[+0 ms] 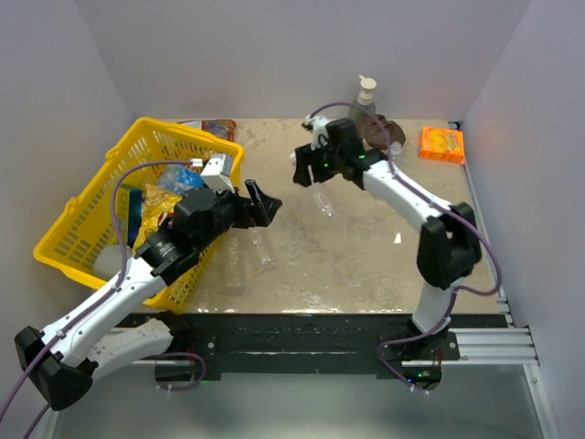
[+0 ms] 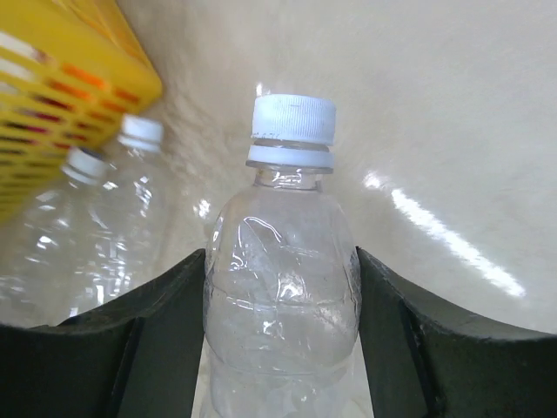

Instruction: Unscrew the bottle caps

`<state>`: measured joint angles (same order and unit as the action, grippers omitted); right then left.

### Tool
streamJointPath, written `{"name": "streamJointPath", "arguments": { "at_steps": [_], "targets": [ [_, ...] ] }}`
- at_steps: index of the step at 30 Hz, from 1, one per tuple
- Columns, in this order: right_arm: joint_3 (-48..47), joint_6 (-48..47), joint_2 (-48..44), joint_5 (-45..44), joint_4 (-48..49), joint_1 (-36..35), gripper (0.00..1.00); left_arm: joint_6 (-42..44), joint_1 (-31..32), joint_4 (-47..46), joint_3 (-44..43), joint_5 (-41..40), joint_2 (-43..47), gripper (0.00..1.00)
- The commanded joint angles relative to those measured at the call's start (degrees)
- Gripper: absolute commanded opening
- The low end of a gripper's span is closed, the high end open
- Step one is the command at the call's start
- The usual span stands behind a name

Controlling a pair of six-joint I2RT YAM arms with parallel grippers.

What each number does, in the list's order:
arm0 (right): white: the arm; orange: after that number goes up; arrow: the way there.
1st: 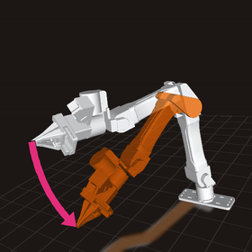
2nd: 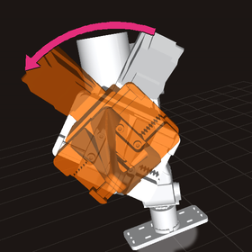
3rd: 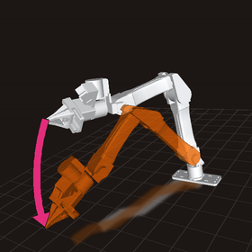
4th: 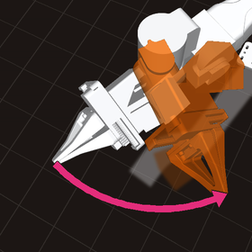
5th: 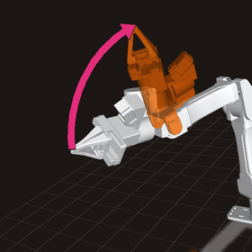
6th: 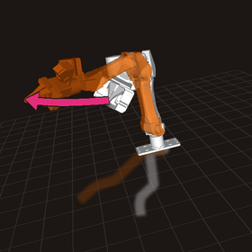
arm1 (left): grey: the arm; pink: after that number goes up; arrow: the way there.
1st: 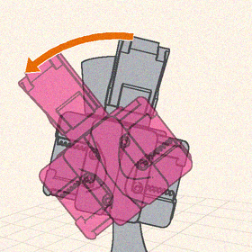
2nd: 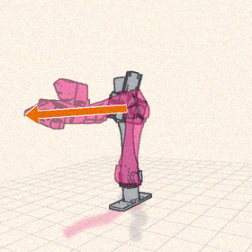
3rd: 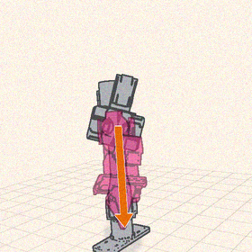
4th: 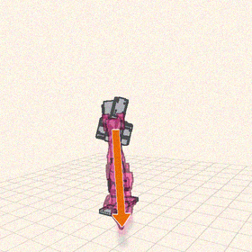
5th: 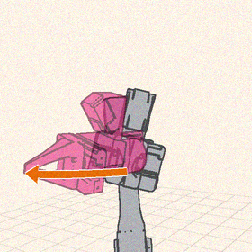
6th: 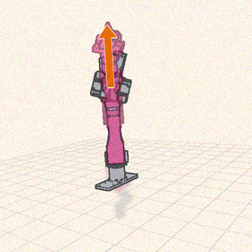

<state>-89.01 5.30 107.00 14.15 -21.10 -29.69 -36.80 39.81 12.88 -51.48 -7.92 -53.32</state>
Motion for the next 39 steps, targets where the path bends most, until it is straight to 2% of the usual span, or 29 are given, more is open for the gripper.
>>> {"name": "streamJointPath", "arguments": {
  "at_steps": [1, 5, 11, 15, 21, 28, 34, 39],
  "targets": [
    [1.1, 4.4, -14.3, 3.3, 1.5, 0.4, 0.36, 1.3, -0.2, -8.3, -3.2, 7.6, -3.4, 1.00],
    [4.7, 9.5, -21.7, 6.4, 3.3, 0.5, 0.36, -1.2, -0.2, -15.8, -3.7, 15.6, -5.7, 1.00],
    [11.2, 20.5, -29.7, 13.4, 11.2, 0.7, 0.35, -5.1, -0.2, -26.3, -1.0, 21.8, -5.7, 1.00],
    [14.8, 29.0, -32.8, 17.3, 17.3, 0.8, 0.34, -7.1, -0.1, -30.0, 1.5, 23.8, -4.5, 1.00],
    [18.0, 36.6, -35.0, 19.3, 25.0, 0.8, 0.33, -9.7, -0.2, -33.2, 5.5, 24.4, -2.3, 1.00],
    [19.8, 39.5, -37.6, 18.5, 28.6, 0.6, 0.32, -12.9, -0.1, -34.2, 7.8, 22.4, -2.1, 1.00],
    [20.8, 38.0, -38.2, 17.3, 28.8, 0.7, 0.32, -16.1, 1.0, -45.1, 8.5, 28.8, -7.0, 1.00],
    [21.0, 38.1, -38.4, 17.3, 29.3, 0.5, 0.32, -20.1, 1.7, -53.7, 9.6, 30.9, -10.7, 1.00]
  ]
}}
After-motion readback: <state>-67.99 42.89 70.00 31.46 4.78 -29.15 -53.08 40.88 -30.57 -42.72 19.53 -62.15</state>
